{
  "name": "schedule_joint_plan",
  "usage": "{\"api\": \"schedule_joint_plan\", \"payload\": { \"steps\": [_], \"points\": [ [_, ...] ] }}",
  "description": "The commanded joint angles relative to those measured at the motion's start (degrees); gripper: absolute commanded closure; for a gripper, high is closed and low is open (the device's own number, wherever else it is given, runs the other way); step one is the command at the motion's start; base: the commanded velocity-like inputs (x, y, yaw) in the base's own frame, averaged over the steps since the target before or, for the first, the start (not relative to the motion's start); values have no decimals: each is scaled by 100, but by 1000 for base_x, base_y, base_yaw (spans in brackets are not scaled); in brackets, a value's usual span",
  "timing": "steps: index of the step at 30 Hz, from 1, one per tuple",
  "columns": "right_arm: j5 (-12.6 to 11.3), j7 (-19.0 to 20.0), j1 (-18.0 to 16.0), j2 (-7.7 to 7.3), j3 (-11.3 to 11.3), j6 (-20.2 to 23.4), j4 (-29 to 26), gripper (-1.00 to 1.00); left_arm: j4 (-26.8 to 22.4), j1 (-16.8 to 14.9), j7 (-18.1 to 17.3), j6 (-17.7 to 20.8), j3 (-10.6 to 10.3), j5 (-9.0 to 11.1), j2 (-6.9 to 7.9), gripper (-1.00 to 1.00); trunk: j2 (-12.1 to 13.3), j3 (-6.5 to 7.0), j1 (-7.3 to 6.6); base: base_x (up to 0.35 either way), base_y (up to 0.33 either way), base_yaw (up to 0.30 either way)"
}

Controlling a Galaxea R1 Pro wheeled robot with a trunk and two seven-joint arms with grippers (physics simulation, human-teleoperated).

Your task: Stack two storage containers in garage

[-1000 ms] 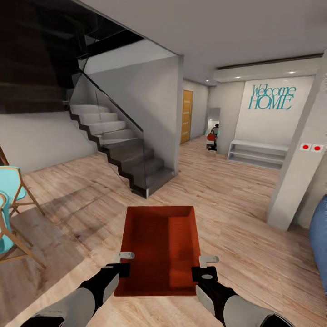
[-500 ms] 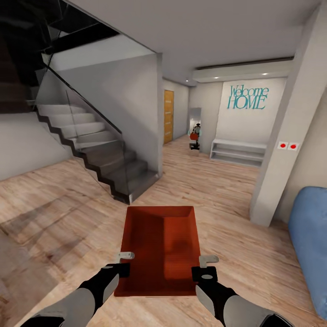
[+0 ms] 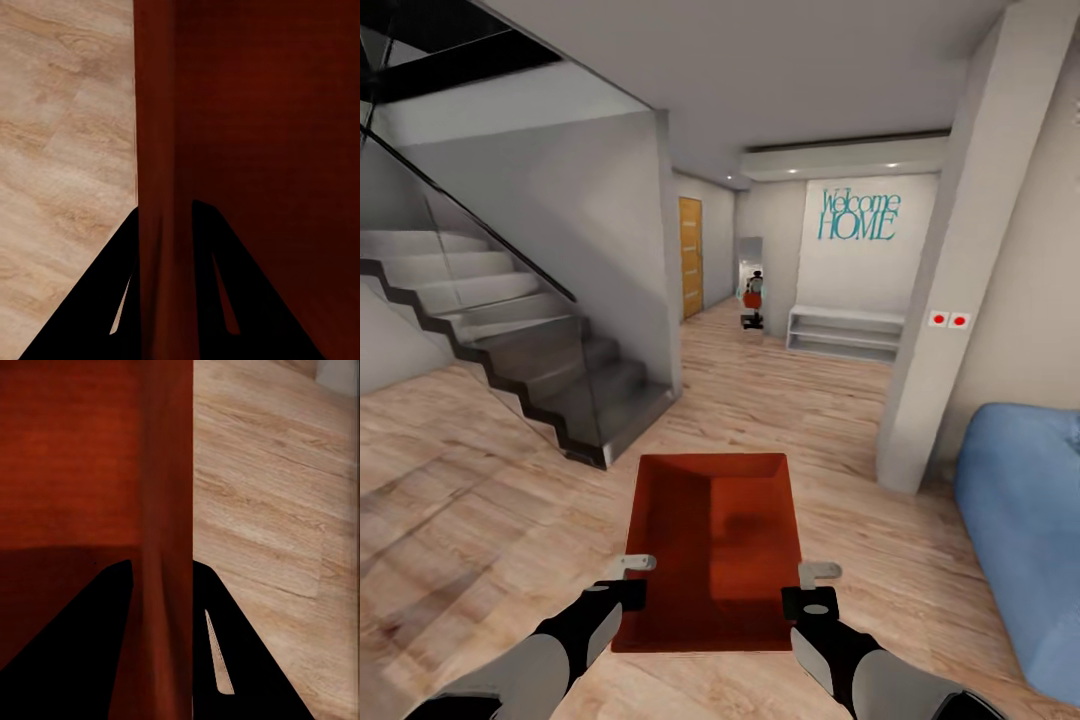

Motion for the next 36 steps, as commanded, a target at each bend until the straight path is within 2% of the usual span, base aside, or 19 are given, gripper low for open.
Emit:
{"api": "schedule_joint_plan", "payload": {
  "steps": [1, 36],
  "points": [
    [-21, -55, -5, -23, -86, -24, 26, 100, -25, -3, 53, 42, 276, -90, 87, 100, -12, -12, 6, 320, 0, -128],
    [-21, -55, -5, -27, -86, -23, 26, 100, -25, -6, 53, 42, 276, -90, 87, 100, -12, -12, 6, 321, 0, -6]
  ]
}}
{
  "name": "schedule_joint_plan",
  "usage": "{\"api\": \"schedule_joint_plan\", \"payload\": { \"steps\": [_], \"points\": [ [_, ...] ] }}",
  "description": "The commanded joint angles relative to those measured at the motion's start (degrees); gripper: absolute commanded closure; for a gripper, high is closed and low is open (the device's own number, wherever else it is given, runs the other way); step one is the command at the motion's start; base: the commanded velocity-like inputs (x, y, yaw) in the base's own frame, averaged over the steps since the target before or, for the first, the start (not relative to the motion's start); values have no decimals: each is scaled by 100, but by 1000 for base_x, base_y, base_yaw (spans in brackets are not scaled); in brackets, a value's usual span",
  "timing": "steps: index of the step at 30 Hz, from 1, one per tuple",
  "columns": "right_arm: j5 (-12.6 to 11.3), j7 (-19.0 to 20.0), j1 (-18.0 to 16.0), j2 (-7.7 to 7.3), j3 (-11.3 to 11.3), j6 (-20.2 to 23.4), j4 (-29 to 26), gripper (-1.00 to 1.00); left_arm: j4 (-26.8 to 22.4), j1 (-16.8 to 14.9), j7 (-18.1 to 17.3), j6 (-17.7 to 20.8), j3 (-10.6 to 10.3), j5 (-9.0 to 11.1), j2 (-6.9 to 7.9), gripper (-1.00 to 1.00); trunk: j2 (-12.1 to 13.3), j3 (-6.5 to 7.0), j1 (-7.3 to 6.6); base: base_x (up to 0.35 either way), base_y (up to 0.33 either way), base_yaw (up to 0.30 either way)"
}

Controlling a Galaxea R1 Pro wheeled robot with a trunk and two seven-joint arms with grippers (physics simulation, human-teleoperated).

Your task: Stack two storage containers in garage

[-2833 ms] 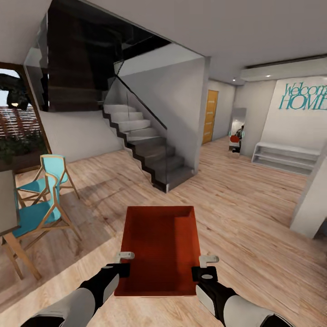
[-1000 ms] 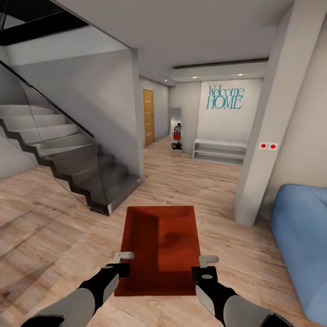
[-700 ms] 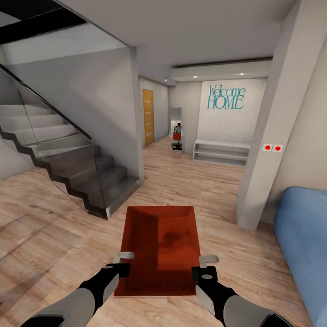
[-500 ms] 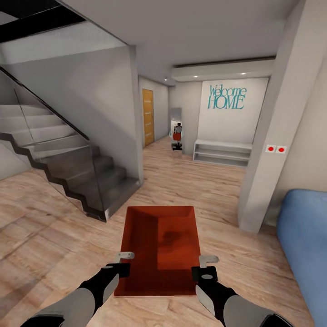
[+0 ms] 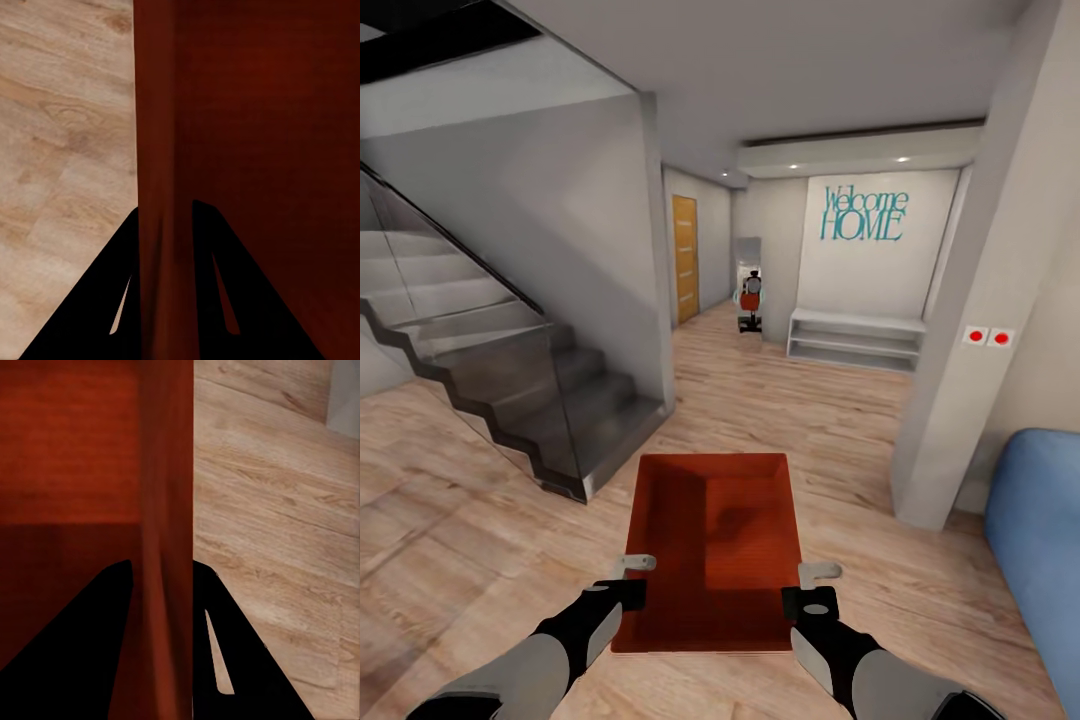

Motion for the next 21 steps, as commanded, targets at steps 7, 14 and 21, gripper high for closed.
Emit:
{"api": "schedule_joint_plan", "payload": {
  "steps": [7, 14, 21],
  "points": [
    [-30, -52, -1, -36, -85, -31, 26, 100, -24, -6, 54, 41, 283, -97, 84, 100, -12, -12, 6, 321, 0, -90],
    [-30, -52, -4, -36, -85, -32, 26, 100, -24, -3, 55, 41, 283, -97, 84, 100, -12, -12, 6, 321, 0, -234],
    [-28, -52, -5, -28, -85, -30, 26, 100, -24, -6, 55, 41, 283, -97, 84, 100, -12, -12, 6, 321, 0, -209]
  ]
}}
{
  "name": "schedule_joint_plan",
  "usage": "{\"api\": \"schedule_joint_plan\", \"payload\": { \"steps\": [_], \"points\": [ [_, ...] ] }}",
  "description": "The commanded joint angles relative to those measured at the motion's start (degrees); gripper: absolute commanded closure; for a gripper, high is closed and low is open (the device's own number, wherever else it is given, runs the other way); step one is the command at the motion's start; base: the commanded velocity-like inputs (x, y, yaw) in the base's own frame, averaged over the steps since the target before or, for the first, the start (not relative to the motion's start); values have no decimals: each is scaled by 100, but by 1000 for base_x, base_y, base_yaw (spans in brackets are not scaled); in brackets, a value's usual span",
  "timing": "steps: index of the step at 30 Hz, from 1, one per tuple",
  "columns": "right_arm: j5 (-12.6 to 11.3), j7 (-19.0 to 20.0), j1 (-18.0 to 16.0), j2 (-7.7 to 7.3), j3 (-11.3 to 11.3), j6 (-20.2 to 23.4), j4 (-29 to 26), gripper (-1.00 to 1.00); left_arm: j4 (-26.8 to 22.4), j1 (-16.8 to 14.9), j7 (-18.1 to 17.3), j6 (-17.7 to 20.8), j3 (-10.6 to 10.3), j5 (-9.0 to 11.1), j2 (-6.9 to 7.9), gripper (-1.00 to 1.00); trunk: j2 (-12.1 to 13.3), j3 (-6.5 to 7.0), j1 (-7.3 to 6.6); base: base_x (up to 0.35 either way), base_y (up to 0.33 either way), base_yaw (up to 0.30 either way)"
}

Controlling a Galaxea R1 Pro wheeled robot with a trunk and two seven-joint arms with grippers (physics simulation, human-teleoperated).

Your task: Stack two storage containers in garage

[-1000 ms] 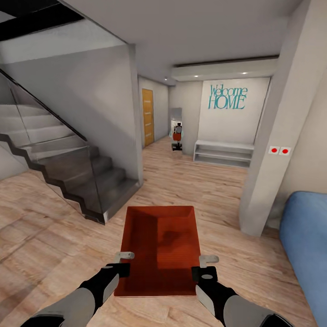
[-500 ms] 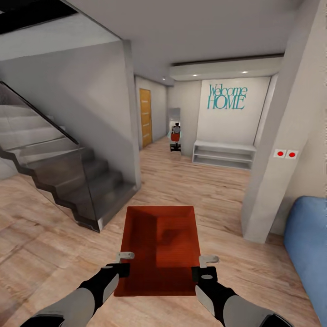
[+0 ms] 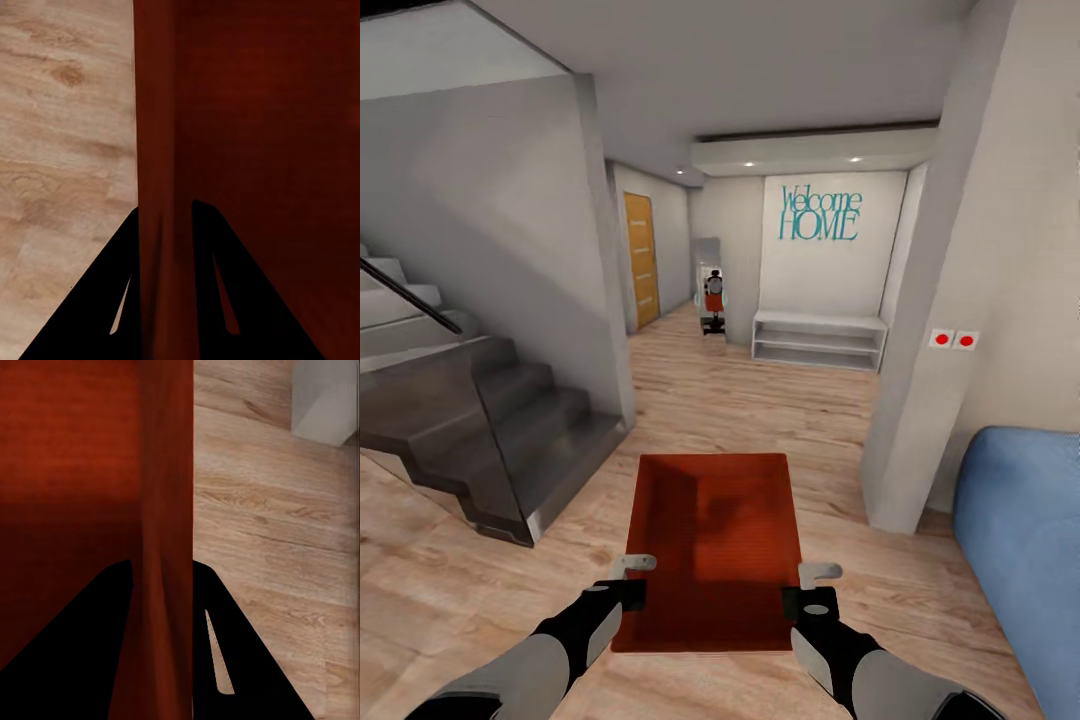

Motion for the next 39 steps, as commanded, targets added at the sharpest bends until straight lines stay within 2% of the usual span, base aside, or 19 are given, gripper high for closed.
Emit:
{"api": "schedule_joint_plan", "payload": {
  "steps": [1, 39],
  "points": [
    [-22, -56, -4, -26, -88, -25, 20, 100, -24, -5, 54, 41, 278, -89, 87, 100, -12, -12, 6, 321, 0, -70],
    [-16, -56, -3, -26, -88, -24, 20, 100, -24, -3, 53, 41, 278, -89, 87, 100, -12, -12, 6, 321, 0, -3]
  ]
}}
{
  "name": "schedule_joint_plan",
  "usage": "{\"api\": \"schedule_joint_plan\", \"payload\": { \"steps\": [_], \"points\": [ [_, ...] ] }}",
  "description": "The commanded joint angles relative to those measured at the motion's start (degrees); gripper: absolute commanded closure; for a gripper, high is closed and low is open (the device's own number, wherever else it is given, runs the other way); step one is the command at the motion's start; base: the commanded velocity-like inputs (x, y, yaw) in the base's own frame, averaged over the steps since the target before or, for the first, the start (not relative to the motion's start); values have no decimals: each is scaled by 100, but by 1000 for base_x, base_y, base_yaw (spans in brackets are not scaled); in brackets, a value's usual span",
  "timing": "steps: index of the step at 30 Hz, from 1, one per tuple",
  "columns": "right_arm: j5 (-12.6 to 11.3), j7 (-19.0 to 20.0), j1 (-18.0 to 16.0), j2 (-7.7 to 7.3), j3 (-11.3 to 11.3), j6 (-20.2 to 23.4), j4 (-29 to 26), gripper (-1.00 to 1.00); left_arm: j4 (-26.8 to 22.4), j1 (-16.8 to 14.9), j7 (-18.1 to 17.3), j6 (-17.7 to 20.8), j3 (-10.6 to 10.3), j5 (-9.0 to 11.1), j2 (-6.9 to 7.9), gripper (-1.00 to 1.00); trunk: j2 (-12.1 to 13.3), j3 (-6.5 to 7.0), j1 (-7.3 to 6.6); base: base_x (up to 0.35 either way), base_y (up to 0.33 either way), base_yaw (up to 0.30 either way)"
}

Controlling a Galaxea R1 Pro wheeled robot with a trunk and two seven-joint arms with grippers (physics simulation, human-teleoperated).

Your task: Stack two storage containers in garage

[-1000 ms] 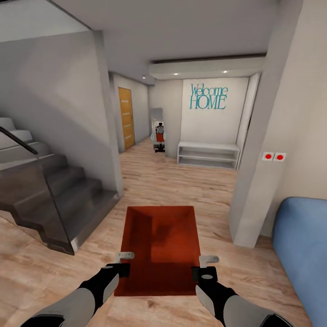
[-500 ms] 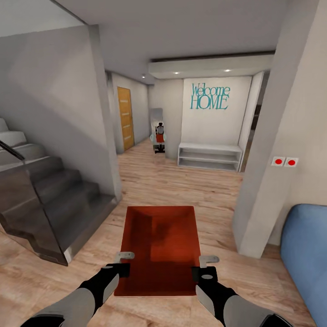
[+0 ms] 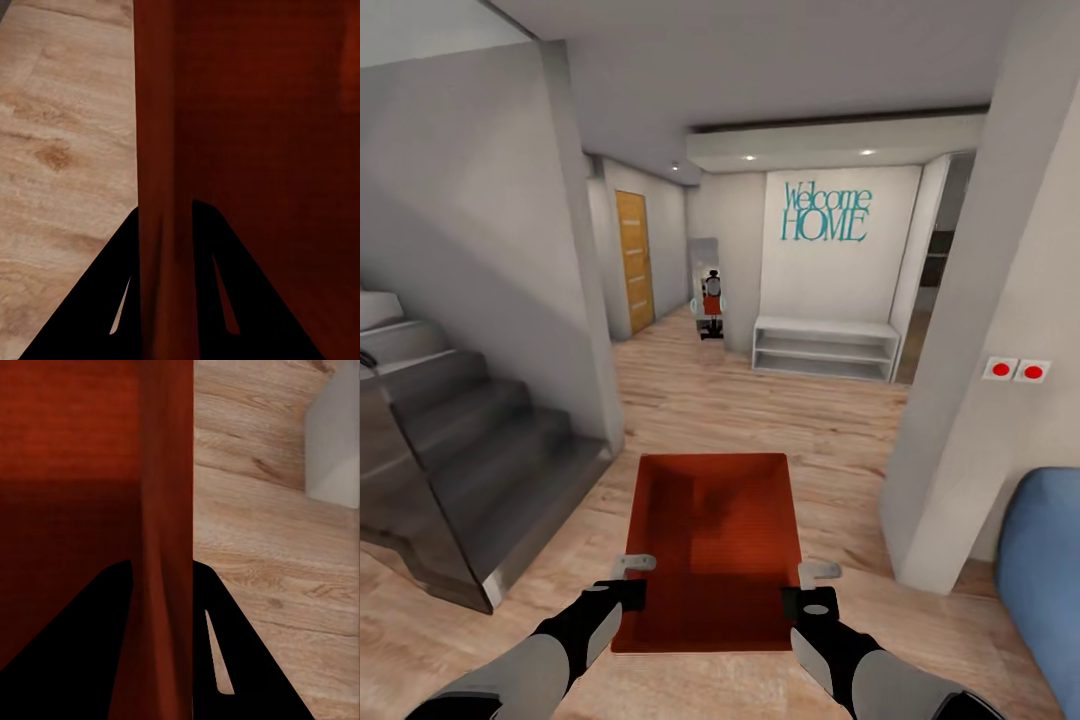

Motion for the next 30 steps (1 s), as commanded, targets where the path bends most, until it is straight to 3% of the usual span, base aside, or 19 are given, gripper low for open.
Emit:
{"api": "schedule_joint_plan", "payload": {
  "steps": [1, 23, 30],
  "points": [
    [-23, -53, -3, -30, -84, -22, 18, 100, -23, -8, 56, 41, 285, -97, 83, 100, -12, -12, 6, 321, 0, 0],
    [-29, -53, -7, -21, -84, -26, 18, 100, -23, -7, 54, 41, 285, -97, 83, 100, -12, -12, 6, 321, 0, -3],
    [-30, -53, -5, -28, -84, -26, 18, 100, -23, -7, 54, 40, 286, -97, 91, 100, -12, -12, 6, 322, 0, -204]
  ]
}}
